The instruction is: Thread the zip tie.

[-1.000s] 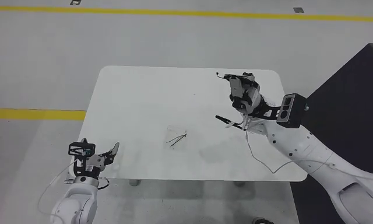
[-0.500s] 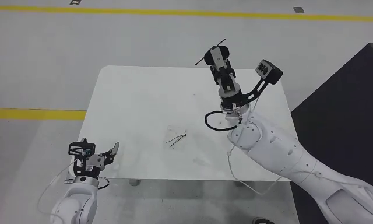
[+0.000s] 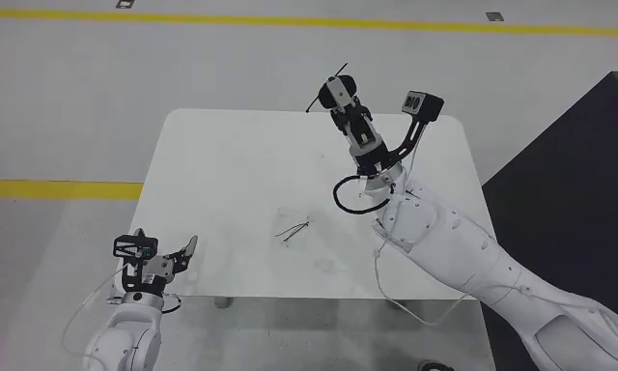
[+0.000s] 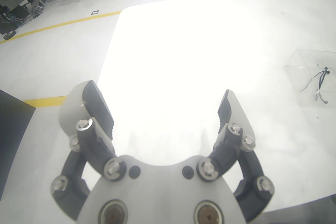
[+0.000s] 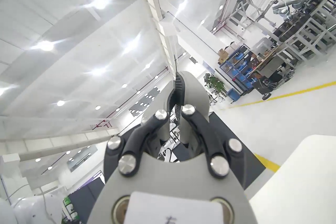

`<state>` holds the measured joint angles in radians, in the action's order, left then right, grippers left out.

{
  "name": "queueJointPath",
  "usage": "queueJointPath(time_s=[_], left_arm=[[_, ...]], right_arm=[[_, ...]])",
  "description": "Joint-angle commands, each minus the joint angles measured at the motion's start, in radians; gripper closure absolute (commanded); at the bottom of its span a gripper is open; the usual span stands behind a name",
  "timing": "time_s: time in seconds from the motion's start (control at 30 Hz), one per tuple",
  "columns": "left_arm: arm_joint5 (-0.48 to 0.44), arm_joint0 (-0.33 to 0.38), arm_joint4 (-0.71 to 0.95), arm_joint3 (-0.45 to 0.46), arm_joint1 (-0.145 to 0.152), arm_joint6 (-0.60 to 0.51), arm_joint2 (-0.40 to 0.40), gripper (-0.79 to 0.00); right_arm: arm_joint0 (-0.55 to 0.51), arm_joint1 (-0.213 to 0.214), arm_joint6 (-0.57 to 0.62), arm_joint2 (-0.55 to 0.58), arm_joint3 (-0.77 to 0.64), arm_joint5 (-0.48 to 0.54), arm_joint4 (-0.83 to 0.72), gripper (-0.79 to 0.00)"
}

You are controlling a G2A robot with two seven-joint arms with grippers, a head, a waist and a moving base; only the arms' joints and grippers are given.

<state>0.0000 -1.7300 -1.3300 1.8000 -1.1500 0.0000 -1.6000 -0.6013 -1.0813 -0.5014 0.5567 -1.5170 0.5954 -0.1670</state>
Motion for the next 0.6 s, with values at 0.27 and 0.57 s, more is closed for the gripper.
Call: queueJointPath(time_s=[0.27, 0.57], left_arm=[[0.000, 0.000, 0.000, 0.000, 0.000, 0.000, 0.000, -0.785], [0.000, 0.000, 0.000, 0.000, 0.000, 0.000, 0.000, -0.785]], right_arm=[[-0.070, -0.040, 0.418, -0.021, -0.177, -0.074, -0.531, 0.000], [-0.132, -0.043, 0.691, 0.071, -0.281, -0.254, -0.830, 0.000]])
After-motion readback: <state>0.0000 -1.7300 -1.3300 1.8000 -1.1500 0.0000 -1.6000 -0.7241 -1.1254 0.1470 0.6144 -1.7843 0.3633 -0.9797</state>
